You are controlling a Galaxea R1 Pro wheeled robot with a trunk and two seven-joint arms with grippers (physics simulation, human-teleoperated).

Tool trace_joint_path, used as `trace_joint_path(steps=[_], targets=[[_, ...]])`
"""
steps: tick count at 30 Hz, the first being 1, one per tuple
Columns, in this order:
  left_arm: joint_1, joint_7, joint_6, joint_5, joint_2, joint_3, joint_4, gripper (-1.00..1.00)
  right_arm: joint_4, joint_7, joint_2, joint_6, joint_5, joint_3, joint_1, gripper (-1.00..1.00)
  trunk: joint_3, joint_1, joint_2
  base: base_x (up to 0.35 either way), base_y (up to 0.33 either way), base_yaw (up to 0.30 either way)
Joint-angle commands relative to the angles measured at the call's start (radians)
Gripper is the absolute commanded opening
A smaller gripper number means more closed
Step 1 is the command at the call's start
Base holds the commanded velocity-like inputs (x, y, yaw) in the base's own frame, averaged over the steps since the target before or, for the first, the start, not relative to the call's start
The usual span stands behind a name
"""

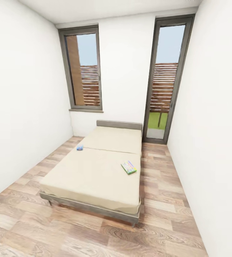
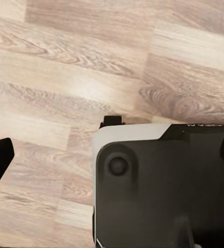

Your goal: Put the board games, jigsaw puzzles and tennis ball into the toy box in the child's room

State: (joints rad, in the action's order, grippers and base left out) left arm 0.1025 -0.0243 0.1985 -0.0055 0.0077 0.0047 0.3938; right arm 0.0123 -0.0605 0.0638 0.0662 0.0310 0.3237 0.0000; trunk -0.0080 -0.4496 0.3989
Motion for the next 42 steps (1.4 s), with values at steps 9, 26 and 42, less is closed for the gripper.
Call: trace_joint_path(steps=[9, 26, 42], targets=[[0.003, -0.003, 0.161, -0.002, -0.052, -0.001, 0.138, 1.00, 0.005, -0.009, 0.011, 0.002, 0.007, 0.036, -0.011, 1.00, -0.004, 0.000, 0.001, 0.000, 0.000, -0.241], [0.061, 0.010, 0.163, -0.002, -0.074, -0.011, 0.148, 1.00, 0.097, -0.009, -0.003, 0.006, 0.006, 0.037, -0.027, 1.00, -0.024, 0.000, 0.001, 0.000, 0.000, -0.105], [0.063, 0.012, -0.042, 0.000, -0.077, -0.009, -0.032, 1.00, 0.087, 0.001, -0.006, 0.188, -0.005, 0.029, -0.027, 1.00, -0.026, 0.000, 0.001, 0.006, 0.000, -0.004]])
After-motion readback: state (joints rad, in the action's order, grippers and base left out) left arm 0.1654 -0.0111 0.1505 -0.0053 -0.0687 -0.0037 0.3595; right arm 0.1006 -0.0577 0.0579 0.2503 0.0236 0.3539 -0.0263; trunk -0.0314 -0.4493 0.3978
